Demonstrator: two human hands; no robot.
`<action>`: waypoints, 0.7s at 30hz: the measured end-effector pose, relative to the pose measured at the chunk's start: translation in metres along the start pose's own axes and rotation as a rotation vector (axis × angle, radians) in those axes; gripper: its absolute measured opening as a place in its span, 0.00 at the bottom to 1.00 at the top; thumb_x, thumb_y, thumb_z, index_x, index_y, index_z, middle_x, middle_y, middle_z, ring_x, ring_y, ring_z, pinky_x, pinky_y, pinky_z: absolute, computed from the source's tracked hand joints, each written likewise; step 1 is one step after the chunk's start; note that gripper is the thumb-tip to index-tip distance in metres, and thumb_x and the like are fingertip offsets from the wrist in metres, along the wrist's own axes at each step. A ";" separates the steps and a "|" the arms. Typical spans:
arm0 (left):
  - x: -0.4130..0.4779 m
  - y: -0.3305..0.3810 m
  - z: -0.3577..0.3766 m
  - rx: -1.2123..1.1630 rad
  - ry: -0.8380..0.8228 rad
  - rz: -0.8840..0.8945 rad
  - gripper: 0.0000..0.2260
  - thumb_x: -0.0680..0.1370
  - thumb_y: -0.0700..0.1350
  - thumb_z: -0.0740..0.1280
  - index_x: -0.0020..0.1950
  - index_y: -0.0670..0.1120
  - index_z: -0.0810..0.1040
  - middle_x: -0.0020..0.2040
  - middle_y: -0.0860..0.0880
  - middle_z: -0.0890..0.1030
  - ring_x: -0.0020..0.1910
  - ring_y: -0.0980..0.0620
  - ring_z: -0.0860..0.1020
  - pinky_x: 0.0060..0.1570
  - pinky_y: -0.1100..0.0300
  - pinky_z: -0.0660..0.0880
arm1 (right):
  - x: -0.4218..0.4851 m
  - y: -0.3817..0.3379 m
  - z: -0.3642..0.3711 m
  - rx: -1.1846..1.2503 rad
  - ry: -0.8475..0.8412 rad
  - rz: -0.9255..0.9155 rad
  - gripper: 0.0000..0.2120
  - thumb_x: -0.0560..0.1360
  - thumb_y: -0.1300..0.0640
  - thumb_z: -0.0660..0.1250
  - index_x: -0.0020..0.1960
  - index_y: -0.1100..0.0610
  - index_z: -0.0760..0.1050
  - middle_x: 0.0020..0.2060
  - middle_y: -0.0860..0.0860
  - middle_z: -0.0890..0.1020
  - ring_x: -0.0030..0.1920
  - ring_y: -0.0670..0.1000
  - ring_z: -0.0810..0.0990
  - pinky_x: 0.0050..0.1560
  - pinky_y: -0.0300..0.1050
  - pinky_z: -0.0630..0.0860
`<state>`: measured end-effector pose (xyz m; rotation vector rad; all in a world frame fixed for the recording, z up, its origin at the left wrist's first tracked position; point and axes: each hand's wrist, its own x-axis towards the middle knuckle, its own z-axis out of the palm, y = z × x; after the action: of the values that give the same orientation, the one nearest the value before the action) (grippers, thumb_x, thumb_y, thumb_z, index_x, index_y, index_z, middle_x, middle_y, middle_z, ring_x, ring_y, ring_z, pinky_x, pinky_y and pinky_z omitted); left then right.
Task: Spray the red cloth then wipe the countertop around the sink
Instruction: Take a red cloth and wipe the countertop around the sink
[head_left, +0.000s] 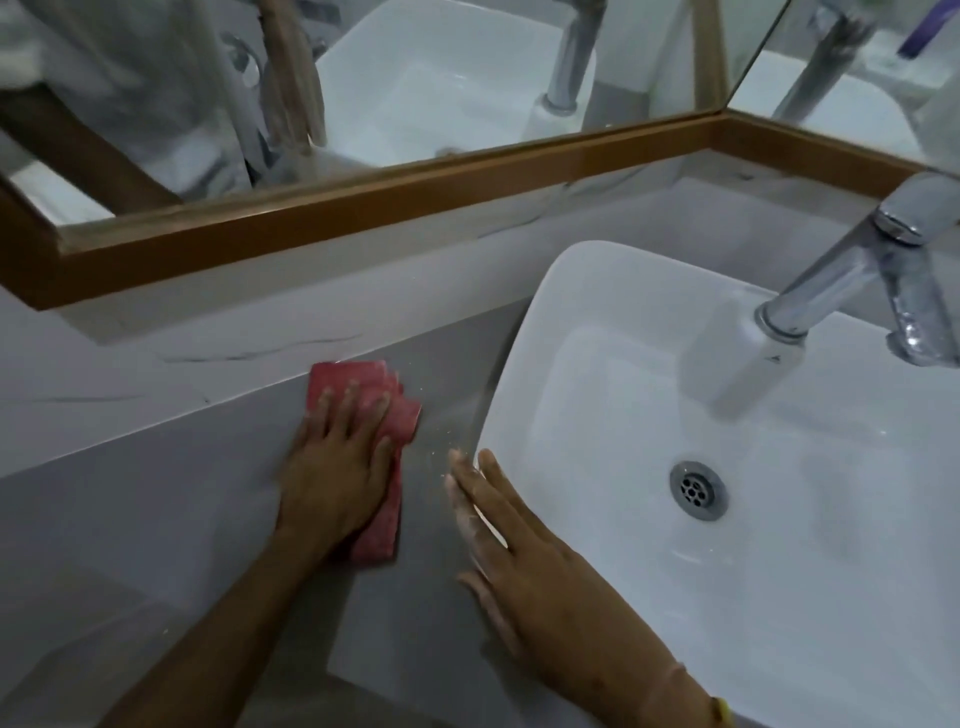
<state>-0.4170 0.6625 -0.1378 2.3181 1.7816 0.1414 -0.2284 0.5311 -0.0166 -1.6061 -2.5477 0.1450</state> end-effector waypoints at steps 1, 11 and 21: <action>0.020 0.008 0.000 0.021 -0.004 0.026 0.26 0.78 0.57 0.44 0.76 0.51 0.55 0.78 0.43 0.57 0.76 0.41 0.53 0.74 0.43 0.55 | 0.000 0.000 -0.001 0.005 0.007 0.004 0.33 0.73 0.50 0.70 0.72 0.63 0.63 0.73 0.57 0.65 0.73 0.57 0.62 0.67 0.48 0.69; -0.097 0.011 0.011 -0.031 -0.162 0.505 0.24 0.79 0.56 0.52 0.75 0.56 0.56 0.78 0.51 0.55 0.77 0.47 0.52 0.73 0.49 0.56 | -0.003 0.003 0.005 0.103 -0.075 0.025 0.32 0.78 0.54 0.63 0.76 0.60 0.52 0.78 0.53 0.50 0.77 0.53 0.48 0.71 0.38 0.55; 0.024 0.064 -0.010 -0.123 -0.080 0.046 0.27 0.78 0.58 0.49 0.76 0.51 0.53 0.78 0.43 0.53 0.77 0.40 0.49 0.75 0.46 0.51 | 0.002 0.001 0.001 0.199 -0.060 0.011 0.30 0.79 0.56 0.61 0.76 0.61 0.52 0.77 0.55 0.53 0.77 0.56 0.49 0.73 0.53 0.60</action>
<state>-0.3520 0.6709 -0.1143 2.2468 1.6349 0.1584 -0.2282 0.5337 -0.0172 -1.5623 -2.4761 0.4392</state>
